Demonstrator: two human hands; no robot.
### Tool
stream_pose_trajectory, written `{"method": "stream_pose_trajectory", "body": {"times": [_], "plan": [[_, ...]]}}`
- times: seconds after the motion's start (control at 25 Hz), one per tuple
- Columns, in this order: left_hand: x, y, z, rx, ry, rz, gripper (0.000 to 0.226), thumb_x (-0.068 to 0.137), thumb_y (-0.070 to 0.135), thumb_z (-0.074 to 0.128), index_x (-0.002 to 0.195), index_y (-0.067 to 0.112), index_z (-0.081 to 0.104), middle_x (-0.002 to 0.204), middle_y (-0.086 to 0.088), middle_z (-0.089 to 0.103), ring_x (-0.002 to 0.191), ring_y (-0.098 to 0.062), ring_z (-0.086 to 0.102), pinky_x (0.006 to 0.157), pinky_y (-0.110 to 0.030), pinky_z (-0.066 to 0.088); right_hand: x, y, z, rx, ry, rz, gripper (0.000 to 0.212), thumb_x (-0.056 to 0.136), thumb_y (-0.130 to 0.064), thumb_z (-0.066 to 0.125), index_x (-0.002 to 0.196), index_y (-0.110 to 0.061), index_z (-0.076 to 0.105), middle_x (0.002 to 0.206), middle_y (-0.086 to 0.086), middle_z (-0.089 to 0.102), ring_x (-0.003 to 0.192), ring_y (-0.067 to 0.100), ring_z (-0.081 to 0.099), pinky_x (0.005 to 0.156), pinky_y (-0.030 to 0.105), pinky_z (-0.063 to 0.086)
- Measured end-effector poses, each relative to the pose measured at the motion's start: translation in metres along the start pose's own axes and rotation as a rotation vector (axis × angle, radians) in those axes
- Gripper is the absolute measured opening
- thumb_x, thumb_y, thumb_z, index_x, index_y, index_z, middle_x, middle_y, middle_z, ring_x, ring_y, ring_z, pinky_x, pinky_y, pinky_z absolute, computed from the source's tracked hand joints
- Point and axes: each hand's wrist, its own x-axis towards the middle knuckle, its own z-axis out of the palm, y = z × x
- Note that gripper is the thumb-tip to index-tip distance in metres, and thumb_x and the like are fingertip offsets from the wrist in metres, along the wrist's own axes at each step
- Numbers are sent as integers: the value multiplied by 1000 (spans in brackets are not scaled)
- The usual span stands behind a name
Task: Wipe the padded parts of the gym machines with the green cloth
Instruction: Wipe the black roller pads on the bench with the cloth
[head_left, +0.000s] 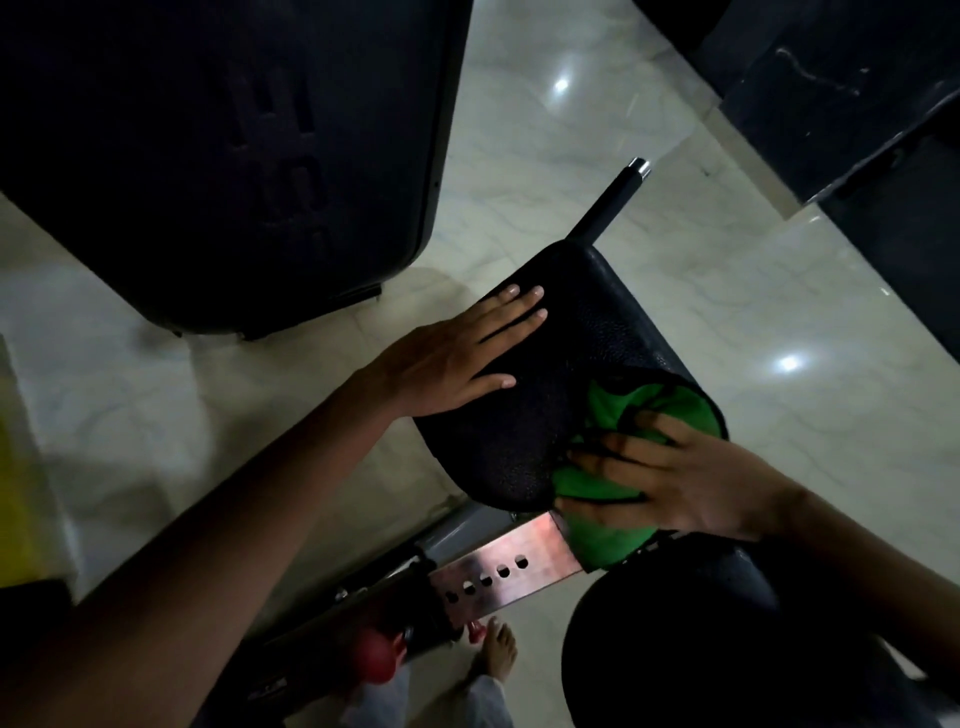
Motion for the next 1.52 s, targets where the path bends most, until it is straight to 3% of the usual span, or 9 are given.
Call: {"method": "stream_pose_trajectory", "body": {"times": [0.12,0.32,0.44,0.6,0.68,0.84,0.96,1.24,1.52], "plan": [[-1,8,-4,-34,9,-52,64,94,38,43,150,12,26,159,-4,16,146,-18,16,112,-33,32,-11,10,-5,39,32,61,45,92,-18,46,136,-29,47,130,7,58,109,28,57,84,40,37],[-18,50,-10,-135,131,-264,56,89,34,44,138,7,47,146,-9,43,134,-21,40,106,-34,40,10,34,-14,356,89,449,61,86,-55,44,141,-28,37,111,5,52,90,26,52,74,34,43],[-36,85,-27,-204,219,-438,57,87,35,47,135,5,50,141,-10,49,129,-15,42,106,-18,29,35,40,-21,436,106,583,66,71,-49,48,134,-32,41,97,5,60,83,30,59,69,34,48],[-68,147,-54,-193,316,-732,59,85,43,46,134,11,50,139,-3,51,129,-16,46,106,-20,31,50,41,-48,775,166,773,59,75,-39,66,132,-32,51,111,5,60,105,29,57,82,40,50],[-86,177,-63,-147,346,-838,62,85,47,45,135,11,49,139,-3,50,130,-17,45,106,-16,25,58,38,-61,902,201,743,56,75,-33,72,127,-33,53,117,1,61,110,25,57,88,40,49],[-125,236,-85,-83,448,-1009,45,93,26,58,135,11,49,139,-3,51,129,-17,45,103,-12,25,83,16,-95,1008,194,617,52,75,-25,75,123,-31,56,112,-1,66,103,19,61,84,31,48],[-166,275,-102,-35,531,-1127,44,94,23,59,135,10,49,137,-3,51,127,-17,47,96,-7,23,112,-17,-124,1054,157,479,52,74,-26,76,121,-32,57,109,-2,66,100,19,62,84,31,49],[-264,347,-128,60,604,-1333,42,93,24,59,132,9,51,134,-3,53,126,-18,47,95,-13,29,173,-100,-185,1063,125,252,52,76,-28,75,124,-32,55,114,-1,63,104,21,59,86,37,50],[-377,425,-124,13,601,-1478,39,91,20,61,127,7,55,129,-7,55,120,-21,51,90,-15,33,209,-214,-222,1061,66,208,54,76,-28,75,126,-26,55,116,4,64,106,26,60,86,36,49]]}}
